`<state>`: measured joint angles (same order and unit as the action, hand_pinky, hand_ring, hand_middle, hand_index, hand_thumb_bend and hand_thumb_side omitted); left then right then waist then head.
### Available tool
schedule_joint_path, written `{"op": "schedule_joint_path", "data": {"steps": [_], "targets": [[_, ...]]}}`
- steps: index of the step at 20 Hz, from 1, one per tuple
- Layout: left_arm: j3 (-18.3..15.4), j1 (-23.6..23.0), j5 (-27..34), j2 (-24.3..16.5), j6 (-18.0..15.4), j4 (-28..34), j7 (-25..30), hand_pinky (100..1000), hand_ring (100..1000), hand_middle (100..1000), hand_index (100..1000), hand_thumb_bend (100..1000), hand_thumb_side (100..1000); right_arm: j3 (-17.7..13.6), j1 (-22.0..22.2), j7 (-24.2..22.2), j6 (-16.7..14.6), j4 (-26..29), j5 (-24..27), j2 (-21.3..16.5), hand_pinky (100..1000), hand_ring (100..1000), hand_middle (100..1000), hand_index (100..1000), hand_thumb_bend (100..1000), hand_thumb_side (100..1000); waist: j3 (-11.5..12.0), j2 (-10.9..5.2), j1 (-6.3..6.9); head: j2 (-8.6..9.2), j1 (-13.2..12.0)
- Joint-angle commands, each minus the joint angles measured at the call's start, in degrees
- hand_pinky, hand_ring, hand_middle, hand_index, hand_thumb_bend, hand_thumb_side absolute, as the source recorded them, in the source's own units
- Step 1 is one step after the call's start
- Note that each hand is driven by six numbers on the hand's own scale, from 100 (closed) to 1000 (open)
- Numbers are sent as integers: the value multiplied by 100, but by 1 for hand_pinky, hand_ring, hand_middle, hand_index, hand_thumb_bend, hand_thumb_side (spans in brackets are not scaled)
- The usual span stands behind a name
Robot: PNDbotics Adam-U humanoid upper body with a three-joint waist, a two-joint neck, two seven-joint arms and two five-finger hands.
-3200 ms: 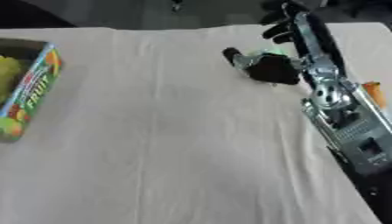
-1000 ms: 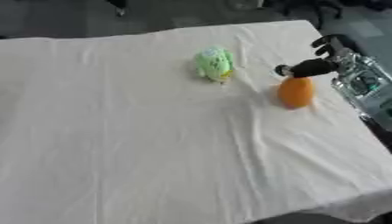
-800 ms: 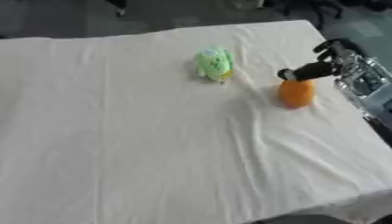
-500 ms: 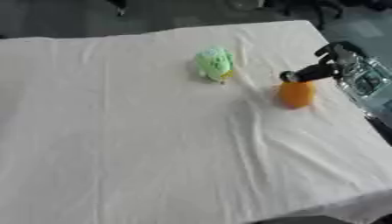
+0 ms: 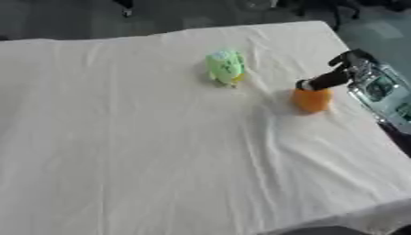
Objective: Pick up the objects with one hand, pass them to the other hand, and then place them into the box on the other side of the table.
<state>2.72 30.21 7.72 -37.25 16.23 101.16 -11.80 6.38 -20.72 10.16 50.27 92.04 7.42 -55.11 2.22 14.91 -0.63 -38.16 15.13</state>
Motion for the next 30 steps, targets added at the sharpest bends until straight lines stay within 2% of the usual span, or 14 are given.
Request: {"op": "schedule_joint_path", "data": {"steps": [1,22,26,30], "targets": [[-24,44,-27,-135,-4,38,13,611,714,590,661,303,461,-24,-91,21,-11,-63,27,-127,787,762,748,834,501,155,2,-88,8,-1,15],[4,46,-64,-109,-7,41,66,612,718,592,660,283,472,222,-193,-373,60,-522,2,-38,786,766,743,825,466,129,-6,-58,28,-11,-13],[12,44,-68,-104,-5,45,78,613,719,593,660,276,477,272,-264,-413,56,-614,-61,1,781,753,715,812,448,100,-1,-56,34,-10,-17],[19,35,-77,-99,4,43,98,613,720,594,660,275,481,321,-306,-447,53,-661,-138,44,767,707,633,774,434,100,17,-59,36,-8,-28]]}}
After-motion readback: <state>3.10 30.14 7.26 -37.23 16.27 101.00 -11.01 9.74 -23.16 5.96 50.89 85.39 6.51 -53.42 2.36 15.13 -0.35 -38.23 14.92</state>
